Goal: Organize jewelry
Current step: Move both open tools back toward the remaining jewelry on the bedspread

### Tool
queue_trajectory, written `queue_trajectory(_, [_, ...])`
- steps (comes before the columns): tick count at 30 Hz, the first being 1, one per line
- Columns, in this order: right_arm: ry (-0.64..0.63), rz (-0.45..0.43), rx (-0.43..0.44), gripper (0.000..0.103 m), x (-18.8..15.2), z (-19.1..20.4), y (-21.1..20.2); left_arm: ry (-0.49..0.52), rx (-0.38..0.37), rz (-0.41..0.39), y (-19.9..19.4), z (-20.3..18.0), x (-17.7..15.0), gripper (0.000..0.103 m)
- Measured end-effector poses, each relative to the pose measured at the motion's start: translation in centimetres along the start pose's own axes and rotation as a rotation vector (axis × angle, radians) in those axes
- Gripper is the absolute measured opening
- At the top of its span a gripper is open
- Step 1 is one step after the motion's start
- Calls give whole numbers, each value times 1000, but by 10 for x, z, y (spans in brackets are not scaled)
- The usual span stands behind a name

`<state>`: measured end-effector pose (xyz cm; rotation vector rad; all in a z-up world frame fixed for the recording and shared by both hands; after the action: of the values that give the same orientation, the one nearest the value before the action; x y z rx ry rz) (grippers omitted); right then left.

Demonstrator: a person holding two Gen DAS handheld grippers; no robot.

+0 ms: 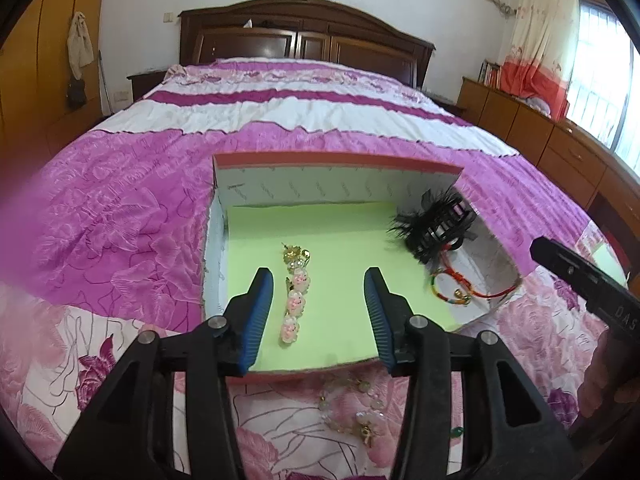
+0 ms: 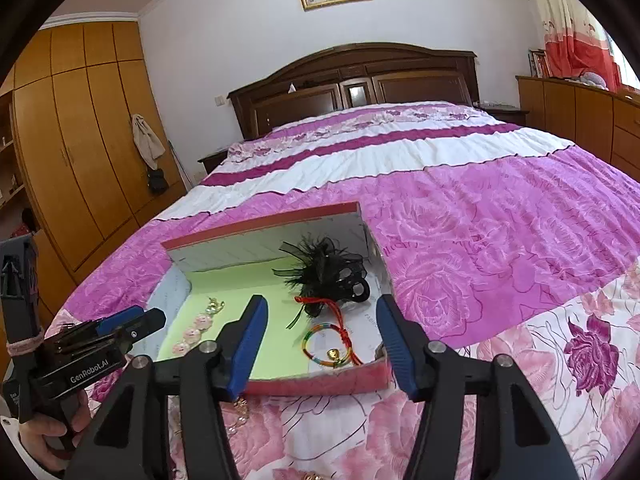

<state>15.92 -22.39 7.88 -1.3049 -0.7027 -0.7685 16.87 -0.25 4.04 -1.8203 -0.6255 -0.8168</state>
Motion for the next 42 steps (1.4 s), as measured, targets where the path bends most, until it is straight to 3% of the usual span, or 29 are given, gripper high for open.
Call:
queue_trajectory(10, [-4, -51, 21, 64, -6, 7, -43, 7, -13, -70, -36, -12, -2, 42])
queue_trajectory(22, [-20, -75, 20, 66, -24, 9, -82, 39, -21, -87, -64, -23, -14, 43])
queue_trajectory(34, [-7, -37, 0, 67, -47, -2, -100, 48, -41, -5, -65, -30, -38, 44])
queue_trajectory(42, [3, 39, -21, 68, -71, -10, -99, 58, -52, 79, -58, -34, -59, 44])
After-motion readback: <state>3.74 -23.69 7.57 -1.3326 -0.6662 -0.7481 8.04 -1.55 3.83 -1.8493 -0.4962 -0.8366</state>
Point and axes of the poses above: each gripper's, at about its wrist camera, not at the fingertips, and y roughly the way its jaws point, z to its left, x to its top, the point moved 3 cm from there along y, roughly the way its jaws point, and after that the axes turned 9 degrees about -x, right-handed, at the moved point
